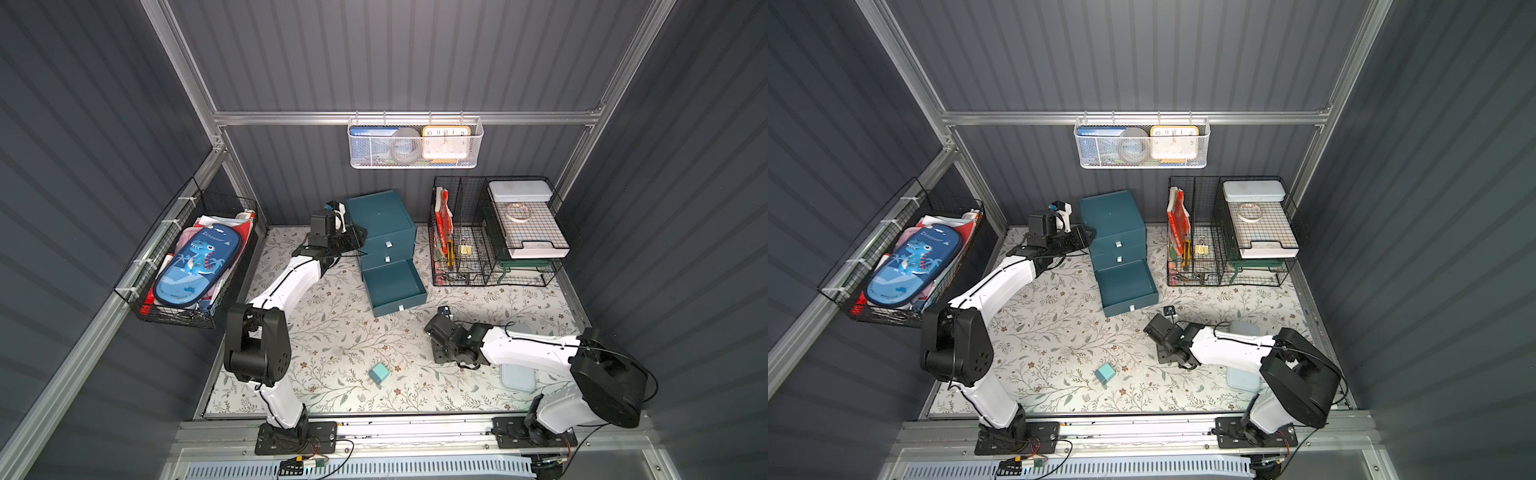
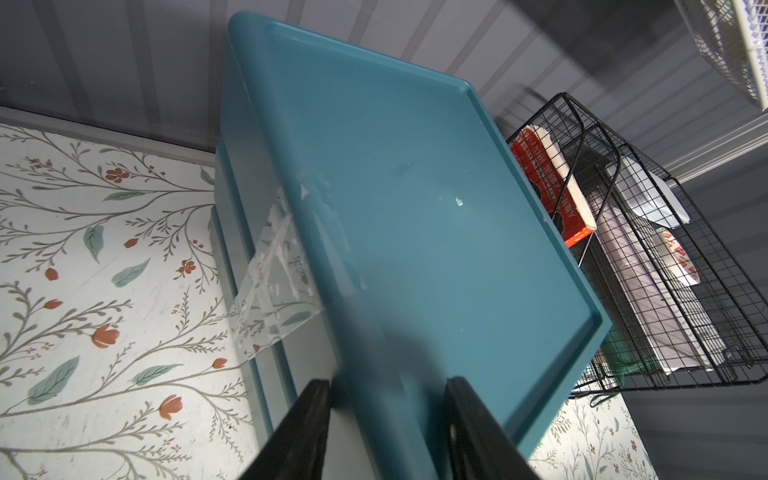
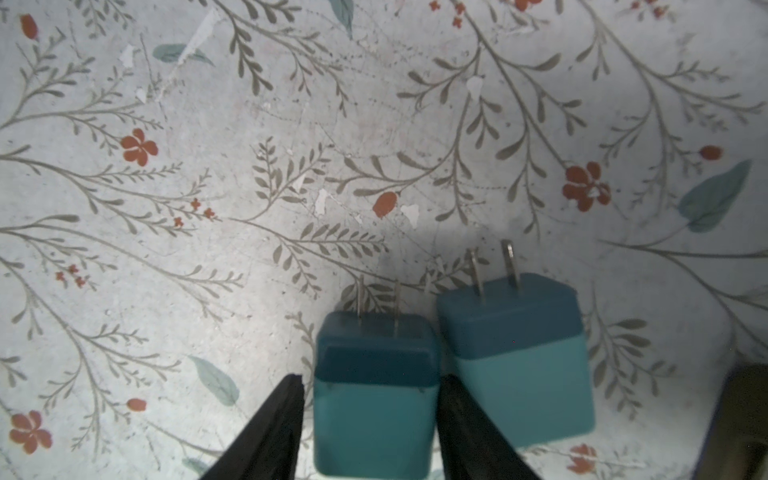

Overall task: Place the plugs into the drawer by color
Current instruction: Pick up the plug from the center of the board.

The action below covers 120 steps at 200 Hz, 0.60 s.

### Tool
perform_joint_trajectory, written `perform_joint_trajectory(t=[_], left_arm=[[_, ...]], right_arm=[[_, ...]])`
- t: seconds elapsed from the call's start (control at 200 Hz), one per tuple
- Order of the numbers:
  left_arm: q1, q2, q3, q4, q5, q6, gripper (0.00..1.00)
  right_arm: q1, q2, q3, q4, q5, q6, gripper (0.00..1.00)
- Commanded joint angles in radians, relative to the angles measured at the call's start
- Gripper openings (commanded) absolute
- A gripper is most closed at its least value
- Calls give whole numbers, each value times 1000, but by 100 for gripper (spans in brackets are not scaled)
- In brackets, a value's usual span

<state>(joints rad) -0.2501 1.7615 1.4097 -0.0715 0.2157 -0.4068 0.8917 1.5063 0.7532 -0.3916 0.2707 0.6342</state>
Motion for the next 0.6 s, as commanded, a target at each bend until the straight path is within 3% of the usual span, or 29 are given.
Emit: perform_joint_trajectory(t=[0.0, 0.27, 0.595], left_arm=[[-31, 35, -57, -177, 37, 19, 48], [-31, 36, -57, -177, 36, 20, 48], [-32, 39, -57, -175, 38, 19, 49]], right_arm=[[-5, 27, 15, -7, 19, -7, 56], [-16, 60, 26, 7, 21, -12, 55], [-16, -14, 68, -45, 13, -22, 39]])
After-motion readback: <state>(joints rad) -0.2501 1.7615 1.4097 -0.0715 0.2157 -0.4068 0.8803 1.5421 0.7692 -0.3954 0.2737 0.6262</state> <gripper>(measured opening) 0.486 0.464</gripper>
